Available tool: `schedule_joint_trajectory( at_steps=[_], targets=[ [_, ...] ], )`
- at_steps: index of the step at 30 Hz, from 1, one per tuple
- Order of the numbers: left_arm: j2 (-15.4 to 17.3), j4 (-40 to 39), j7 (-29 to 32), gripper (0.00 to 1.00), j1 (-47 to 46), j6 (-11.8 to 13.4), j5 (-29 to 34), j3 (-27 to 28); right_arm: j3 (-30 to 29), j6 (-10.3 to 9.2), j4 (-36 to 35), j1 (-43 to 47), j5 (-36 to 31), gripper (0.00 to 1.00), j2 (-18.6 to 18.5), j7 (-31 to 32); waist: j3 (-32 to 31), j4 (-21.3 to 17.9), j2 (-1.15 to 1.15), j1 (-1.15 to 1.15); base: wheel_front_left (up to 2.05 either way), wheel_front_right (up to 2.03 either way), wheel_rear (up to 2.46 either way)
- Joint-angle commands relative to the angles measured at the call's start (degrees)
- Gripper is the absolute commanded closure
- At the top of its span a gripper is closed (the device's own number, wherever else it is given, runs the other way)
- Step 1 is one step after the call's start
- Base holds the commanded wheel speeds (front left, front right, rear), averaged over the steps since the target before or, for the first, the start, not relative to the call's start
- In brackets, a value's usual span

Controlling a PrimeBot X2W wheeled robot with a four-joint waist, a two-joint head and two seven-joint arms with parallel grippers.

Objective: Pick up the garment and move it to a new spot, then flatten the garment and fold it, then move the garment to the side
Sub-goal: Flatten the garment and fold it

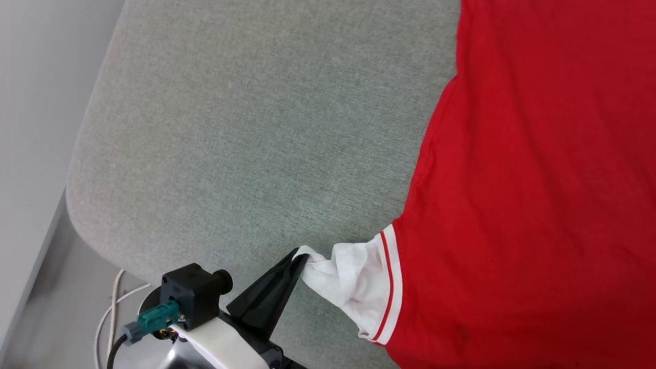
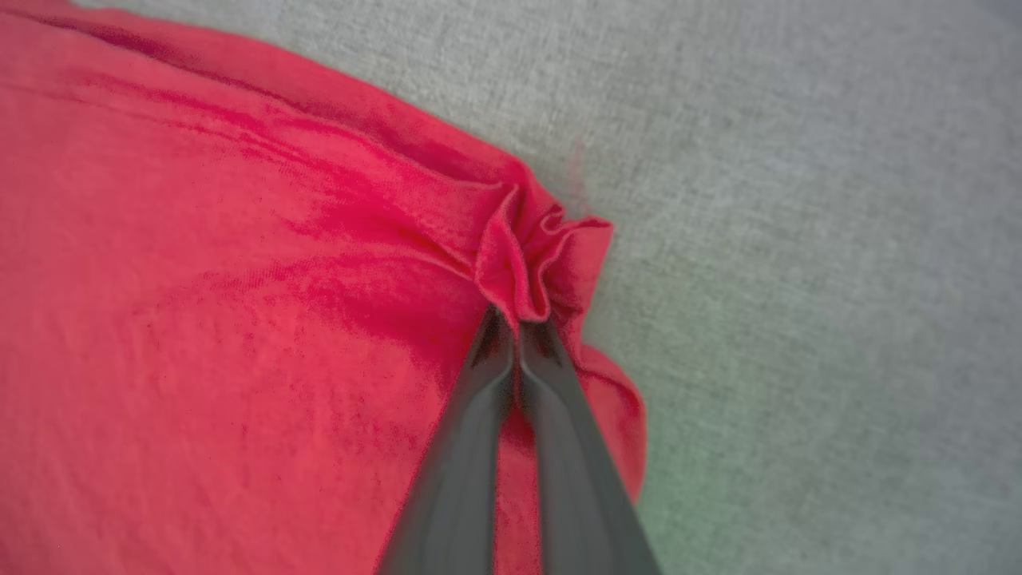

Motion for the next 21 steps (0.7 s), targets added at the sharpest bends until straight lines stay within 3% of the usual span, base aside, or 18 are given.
schedule_joint_trajectory(
  at_steps=[1,12,21],
  targets=[
    [0.03,0.27,-0.30,1.00,-1.01,0.25,0.05,0.38,0.18,-0.02,2.47,5.14,0.09,1.00,1.16,0.79,-1.95,-1.93,0.00,0.00,0.00,0.00,0.00],
    [2.30,2.24,0.28,1.00,1.01,2.59,1.16,2.60,3.47,-0.02,2.91,15.33,4.53,1.00,3.65,-5.08,-10.90,-10.24,0.00,0.00,0.00,0.00,0.00],
    [3.29,4.97,0.94,1.00,3.77,4.24,-0.40,4.14,6.99,-0.02,1.39,26.98,10.21,1.00,1.91,-10.41,-19.97,-17.14,0.00,0.00,0.00,0.00,0.00]
  ],
)
